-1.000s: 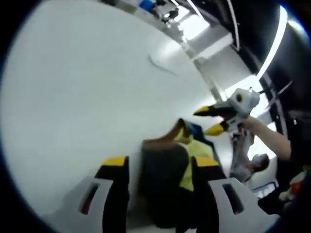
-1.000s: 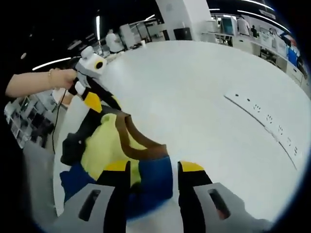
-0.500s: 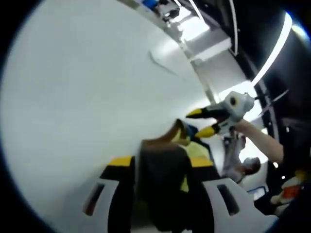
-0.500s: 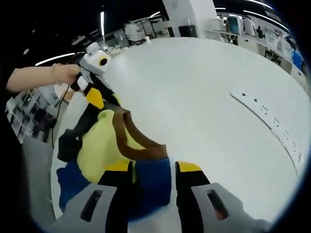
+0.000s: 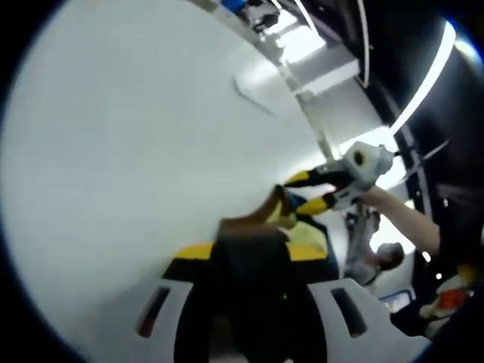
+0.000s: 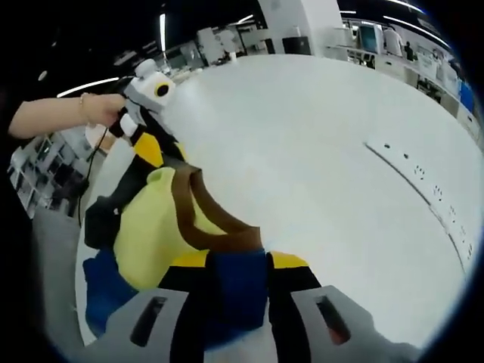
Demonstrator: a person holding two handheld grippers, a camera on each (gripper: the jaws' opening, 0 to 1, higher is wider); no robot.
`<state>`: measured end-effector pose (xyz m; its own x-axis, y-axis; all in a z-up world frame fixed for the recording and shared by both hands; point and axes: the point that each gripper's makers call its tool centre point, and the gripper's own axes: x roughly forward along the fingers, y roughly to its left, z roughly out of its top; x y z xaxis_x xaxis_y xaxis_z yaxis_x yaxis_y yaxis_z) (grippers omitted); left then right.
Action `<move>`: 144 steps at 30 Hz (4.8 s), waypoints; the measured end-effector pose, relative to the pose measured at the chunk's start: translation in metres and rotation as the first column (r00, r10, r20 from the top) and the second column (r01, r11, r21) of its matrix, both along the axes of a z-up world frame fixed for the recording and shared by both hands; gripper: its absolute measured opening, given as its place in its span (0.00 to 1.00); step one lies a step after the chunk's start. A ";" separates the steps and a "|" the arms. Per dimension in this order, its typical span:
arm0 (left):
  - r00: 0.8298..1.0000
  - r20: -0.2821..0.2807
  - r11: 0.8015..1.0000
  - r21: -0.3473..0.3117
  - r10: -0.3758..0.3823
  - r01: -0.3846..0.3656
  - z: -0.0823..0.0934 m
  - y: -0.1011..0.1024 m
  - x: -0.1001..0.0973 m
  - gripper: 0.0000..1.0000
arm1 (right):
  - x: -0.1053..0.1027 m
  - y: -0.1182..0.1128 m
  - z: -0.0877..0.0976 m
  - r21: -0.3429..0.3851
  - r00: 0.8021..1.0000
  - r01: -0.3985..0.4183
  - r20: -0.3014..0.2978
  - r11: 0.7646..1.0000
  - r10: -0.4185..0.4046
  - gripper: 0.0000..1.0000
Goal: Fold the garment on the visible template until the final outline fits inside the template.
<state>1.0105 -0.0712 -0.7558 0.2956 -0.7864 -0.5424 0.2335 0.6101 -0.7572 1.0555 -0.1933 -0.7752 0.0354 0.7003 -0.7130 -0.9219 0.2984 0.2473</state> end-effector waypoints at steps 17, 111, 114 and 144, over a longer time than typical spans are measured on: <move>1.000 -0.005 1.000 0.006 0.008 -0.008 -0.004 0.003 0.001 0.17 | 0.006 -0.004 -0.004 -0.045 0.996 -0.029 0.078 0.999 0.032 0.10; 0.899 0.435 0.997 -0.074 0.053 -0.024 0.193 -0.021 -0.061 0.00 | -0.091 -0.051 0.220 0.258 0.880 0.073 0.438 0.963 -0.184 0.03; 0.893 0.446 0.996 -0.085 0.060 -0.024 0.201 -0.021 -0.067 0.00 | -0.099 -0.054 0.232 0.289 0.873 0.084 0.440 0.954 -0.210 0.03; 0.795 0.574 0.953 -0.304 0.195 -0.015 0.313 -0.031 -0.184 0.00 | -0.224 -0.067 0.348 0.538 0.799 0.098 0.460 0.838 -0.388 0.03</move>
<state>0.8264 -0.1026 -0.4424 0.5756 -0.8177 -0.0042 0.6354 0.4506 -0.6271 0.8311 -0.2608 -0.4272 0.5200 0.8469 -0.1112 -0.8540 0.5127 -0.0886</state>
